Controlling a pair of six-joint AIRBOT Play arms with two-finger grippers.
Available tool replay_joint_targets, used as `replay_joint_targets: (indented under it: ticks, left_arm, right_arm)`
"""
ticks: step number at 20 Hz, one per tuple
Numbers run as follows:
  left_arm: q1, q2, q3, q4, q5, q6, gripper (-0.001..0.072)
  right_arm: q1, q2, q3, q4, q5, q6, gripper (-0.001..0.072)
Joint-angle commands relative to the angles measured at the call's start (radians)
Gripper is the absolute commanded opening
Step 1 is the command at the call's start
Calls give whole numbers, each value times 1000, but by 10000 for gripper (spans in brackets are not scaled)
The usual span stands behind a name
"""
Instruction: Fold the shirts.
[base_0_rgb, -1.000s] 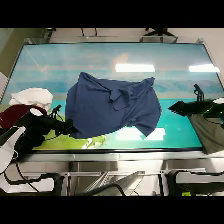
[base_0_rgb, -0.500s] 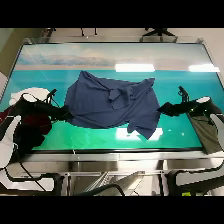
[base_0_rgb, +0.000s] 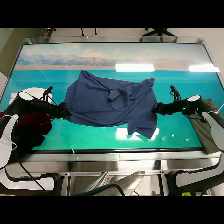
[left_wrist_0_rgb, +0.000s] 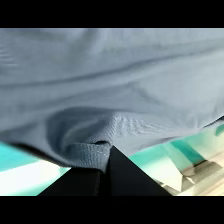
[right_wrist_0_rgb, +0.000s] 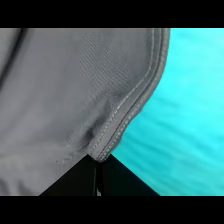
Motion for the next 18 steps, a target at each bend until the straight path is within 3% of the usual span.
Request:
replay_joint_targets:
  ticks: [1, 4, 9, 14, 18]
  left_arm:
    - [42, 36, 2, -84, -40, 34, 19]
    - [78, 160, 2, -274, -74, 123, 19]
    - [220, 454, 36, -941, -280, 335, 19]
    - [417, 669, 375, -887, -319, 274, 20]
    - [562, 737, 594, -631, -252, 243, 19]
  right_arm:
    - [3, 78, 65, 60, 98, -13, 25]
    - [2, 269, 157, 124, 148, -34, 24]
    - [-32, 711, 334, 156, 39, -71, 25]
    - [-164, 1090, 393, 154, -129, -102, 25]
    - [-243, 1215, 393, 154, -212, -140, 25]
